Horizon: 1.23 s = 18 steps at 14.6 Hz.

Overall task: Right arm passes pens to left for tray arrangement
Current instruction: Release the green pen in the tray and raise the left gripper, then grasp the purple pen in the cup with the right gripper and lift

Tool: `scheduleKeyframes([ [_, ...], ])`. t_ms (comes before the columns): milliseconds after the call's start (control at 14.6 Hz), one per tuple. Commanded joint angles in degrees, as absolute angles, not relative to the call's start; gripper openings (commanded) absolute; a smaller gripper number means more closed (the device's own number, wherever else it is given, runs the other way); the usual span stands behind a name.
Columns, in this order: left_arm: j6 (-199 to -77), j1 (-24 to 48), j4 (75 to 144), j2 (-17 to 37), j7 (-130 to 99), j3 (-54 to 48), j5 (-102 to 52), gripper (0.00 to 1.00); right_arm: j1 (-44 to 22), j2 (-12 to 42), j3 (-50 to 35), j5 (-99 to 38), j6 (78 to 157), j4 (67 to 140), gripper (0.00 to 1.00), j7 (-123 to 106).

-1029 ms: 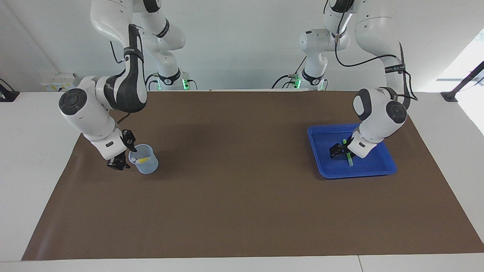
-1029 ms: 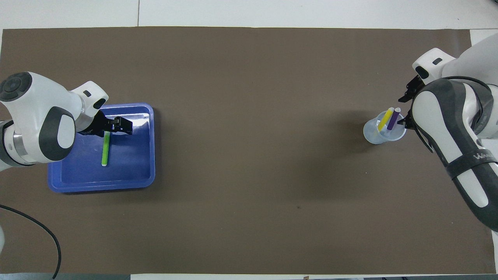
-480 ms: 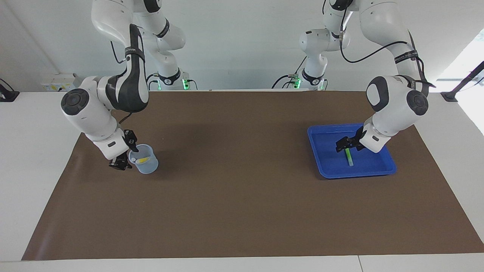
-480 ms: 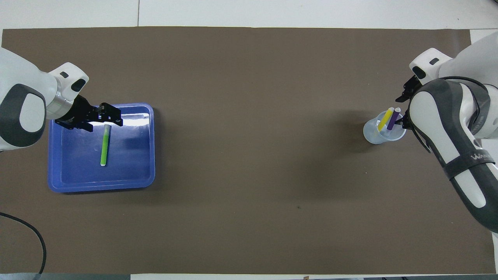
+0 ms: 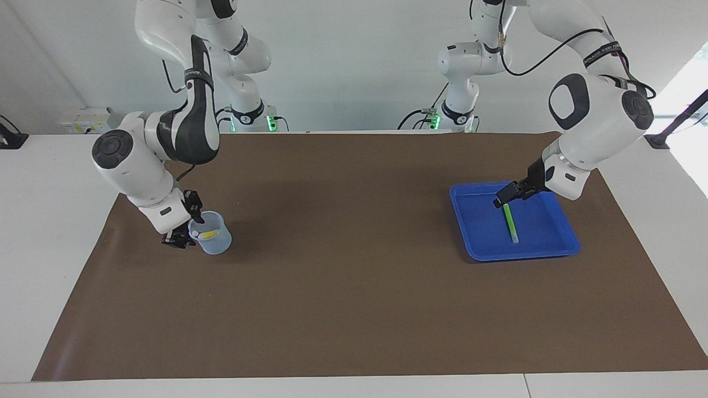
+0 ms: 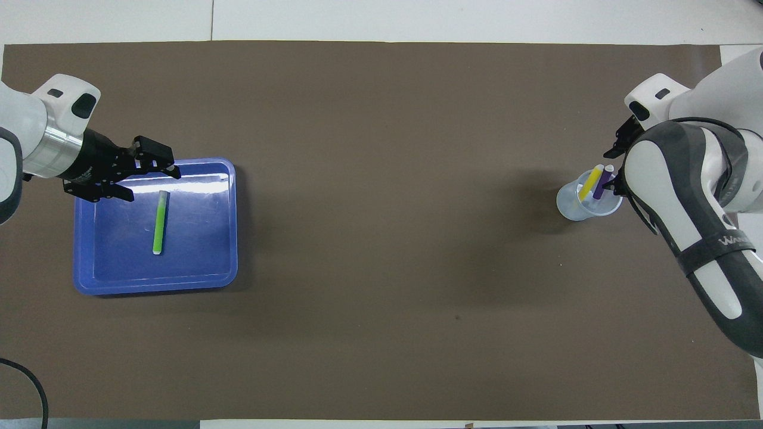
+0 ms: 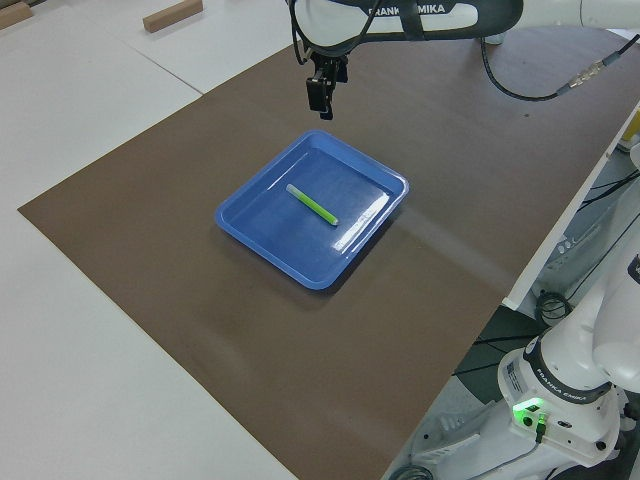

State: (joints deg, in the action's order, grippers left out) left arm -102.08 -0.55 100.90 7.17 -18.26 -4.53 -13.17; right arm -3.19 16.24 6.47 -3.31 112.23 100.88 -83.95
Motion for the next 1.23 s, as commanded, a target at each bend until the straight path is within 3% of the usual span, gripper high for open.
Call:
scheduleKeyframes([
  [0, -100.46, -0.18, 102.12, 4.49, -20.83, -4.22, -13.89, 1.00, -2.99, 15.64, 6.24, -4.04, 112.24, 101.51, 0.51, -83.41],
  [274, -100.46, -0.18, 102.30, 4.48, -20.83, -4.22, -14.15, 1.00, -2.99, 15.64, 6.24, -3.96, 111.97, 101.51, 0.38, -83.41],
  [343, -100.46, -0.18, 102.30, 4.48, -20.83, -4.22, -14.15, 1.00, -2.99, 15.64, 6.24, -3.96, 111.89, 101.51, 0.31, -83.41],
  [480, -100.55, 0.00, 102.30, 4.48, -20.83, -4.22, -14.15, 1.00, -2.99, 15.56, 6.24, -3.96, 111.89, 101.51, 0.05, -83.32],
  [549, -100.55, 0.00, 102.30, 4.48, -20.83, -4.22, -14.15, 1.00, -3.08, 15.56, 6.24, -3.96, 111.97, 101.51, 0.00, -83.23],
  [1166, -100.55, 0.00, 102.39, 4.39, -21.00, -4.13, -15.56, 1.00, -3.16, 9.76, 6.15, -3.69, 105.05, 100.81, 0.00, -72.88],
])
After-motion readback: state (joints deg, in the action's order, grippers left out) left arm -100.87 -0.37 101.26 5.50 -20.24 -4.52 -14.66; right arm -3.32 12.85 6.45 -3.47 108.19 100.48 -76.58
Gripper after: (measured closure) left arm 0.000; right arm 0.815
